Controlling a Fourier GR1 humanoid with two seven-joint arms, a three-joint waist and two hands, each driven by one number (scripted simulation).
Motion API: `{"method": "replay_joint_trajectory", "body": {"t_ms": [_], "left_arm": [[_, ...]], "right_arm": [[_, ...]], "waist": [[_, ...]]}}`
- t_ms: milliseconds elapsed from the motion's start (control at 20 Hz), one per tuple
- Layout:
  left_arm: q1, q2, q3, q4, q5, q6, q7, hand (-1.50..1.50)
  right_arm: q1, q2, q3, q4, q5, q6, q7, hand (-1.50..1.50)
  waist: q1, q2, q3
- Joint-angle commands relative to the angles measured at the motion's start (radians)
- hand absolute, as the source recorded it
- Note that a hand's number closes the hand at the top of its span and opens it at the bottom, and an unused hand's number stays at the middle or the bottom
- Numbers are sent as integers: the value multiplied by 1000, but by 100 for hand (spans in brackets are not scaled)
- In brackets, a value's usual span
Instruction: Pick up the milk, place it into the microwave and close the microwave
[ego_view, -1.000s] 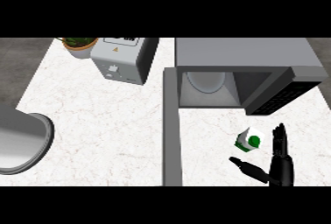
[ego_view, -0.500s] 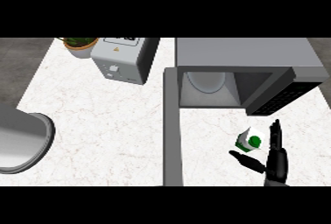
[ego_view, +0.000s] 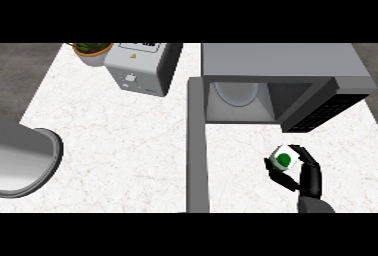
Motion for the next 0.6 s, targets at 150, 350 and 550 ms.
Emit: {"method": "replay_joint_trajectory", "body": {"t_ms": [150,350,550], "left_arm": [[-11,9,38,75,2,-54,-40,-150],[-15,48,48,12,60,12,39,-150],[-7,15,27,13,51,-14,22,-150]], "right_arm": [[-36,37,8,-22,-9,20,-77,150],[-56,-24,69,-26,32,143,-47,150],[-100,-47,123,-32,61,237,-23,150]], "waist": [[-4,-2,0],[-2,-2,0],[-1,-3,0]]}}
